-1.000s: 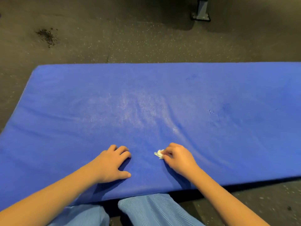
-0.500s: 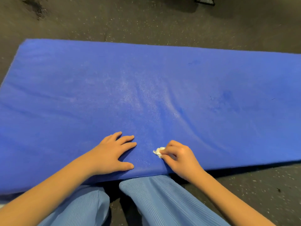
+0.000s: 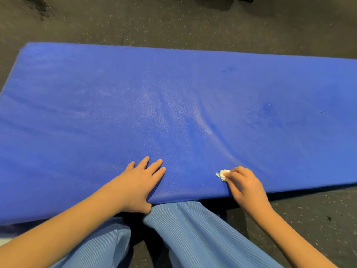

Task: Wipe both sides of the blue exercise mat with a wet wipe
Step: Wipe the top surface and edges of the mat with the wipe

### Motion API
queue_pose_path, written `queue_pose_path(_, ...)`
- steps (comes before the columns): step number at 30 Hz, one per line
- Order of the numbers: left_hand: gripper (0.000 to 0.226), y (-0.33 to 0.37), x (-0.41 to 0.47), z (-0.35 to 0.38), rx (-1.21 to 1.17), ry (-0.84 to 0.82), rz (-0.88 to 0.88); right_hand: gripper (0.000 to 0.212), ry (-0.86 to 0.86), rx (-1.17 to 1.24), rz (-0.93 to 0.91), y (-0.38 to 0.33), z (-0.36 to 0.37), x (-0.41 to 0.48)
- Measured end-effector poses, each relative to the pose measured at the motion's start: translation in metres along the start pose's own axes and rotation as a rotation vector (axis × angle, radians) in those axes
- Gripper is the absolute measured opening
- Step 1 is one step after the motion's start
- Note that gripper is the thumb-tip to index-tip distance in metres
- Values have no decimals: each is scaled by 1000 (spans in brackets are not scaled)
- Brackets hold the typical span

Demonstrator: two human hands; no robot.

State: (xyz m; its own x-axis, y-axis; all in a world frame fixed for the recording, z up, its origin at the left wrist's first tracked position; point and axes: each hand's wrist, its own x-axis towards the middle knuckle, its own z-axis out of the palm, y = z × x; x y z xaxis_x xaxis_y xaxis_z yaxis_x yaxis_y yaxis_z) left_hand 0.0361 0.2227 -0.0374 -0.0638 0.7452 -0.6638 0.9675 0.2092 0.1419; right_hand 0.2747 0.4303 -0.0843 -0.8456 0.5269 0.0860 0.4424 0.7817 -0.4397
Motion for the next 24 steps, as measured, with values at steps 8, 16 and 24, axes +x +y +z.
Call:
queue_pose_path(8, 67, 4, -2, -2, 154, 62, 21, 75, -99, -219, -235, 20, 6, -18)
queue_pose_path(16, 44, -37, -24, 13, 124, 389, 12, 54, -23, 7, -355, -15, 7, 13)
queue_pose_path(24, 28, -65, -77, 7, -28, 321, -223, 63, -95, 109, -490, -66, 13, 37)
